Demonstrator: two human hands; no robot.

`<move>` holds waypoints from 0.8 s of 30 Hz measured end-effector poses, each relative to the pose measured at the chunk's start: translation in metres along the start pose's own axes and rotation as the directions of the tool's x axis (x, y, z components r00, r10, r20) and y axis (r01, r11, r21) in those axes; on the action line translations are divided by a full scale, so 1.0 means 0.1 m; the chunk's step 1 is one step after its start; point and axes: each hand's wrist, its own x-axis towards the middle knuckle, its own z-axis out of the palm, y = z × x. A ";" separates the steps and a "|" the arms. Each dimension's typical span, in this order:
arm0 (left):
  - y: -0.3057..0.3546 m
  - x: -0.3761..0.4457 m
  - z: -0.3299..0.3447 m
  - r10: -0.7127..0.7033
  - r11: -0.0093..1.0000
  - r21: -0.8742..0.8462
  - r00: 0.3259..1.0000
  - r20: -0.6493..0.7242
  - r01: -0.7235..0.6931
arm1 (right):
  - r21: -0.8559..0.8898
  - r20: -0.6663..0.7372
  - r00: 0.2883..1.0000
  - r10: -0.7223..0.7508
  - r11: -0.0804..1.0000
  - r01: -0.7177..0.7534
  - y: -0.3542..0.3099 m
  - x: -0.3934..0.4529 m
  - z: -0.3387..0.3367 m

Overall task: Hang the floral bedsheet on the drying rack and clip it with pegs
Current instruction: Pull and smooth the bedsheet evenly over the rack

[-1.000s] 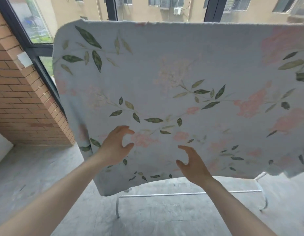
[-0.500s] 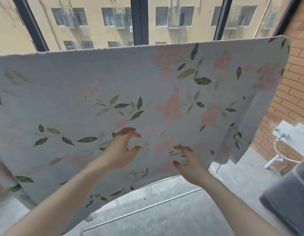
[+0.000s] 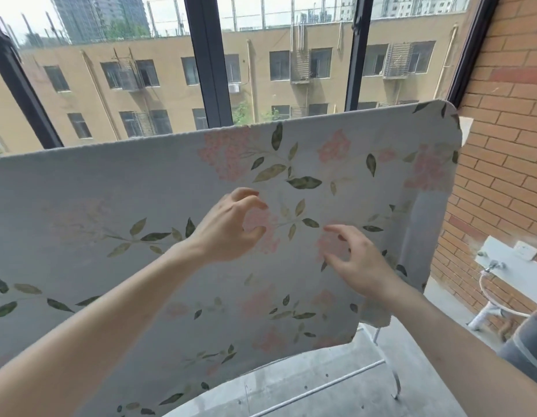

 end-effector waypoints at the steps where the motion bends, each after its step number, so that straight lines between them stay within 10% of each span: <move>1: 0.05 0.15 -0.01 0.019 1.000 0.016 1.000 -0.015 -0.019 | 0.001 -0.017 1.000 -0.007 1.000 0.007 0.03 0.08 -0.08; 24: 1.18 3.24 0.54 0.157 0.924 0.367 0.982 -0.103 -0.110 | -0.060 -0.385 0.921 -0.048 0.998 0.027 1.23 2.10 -1.93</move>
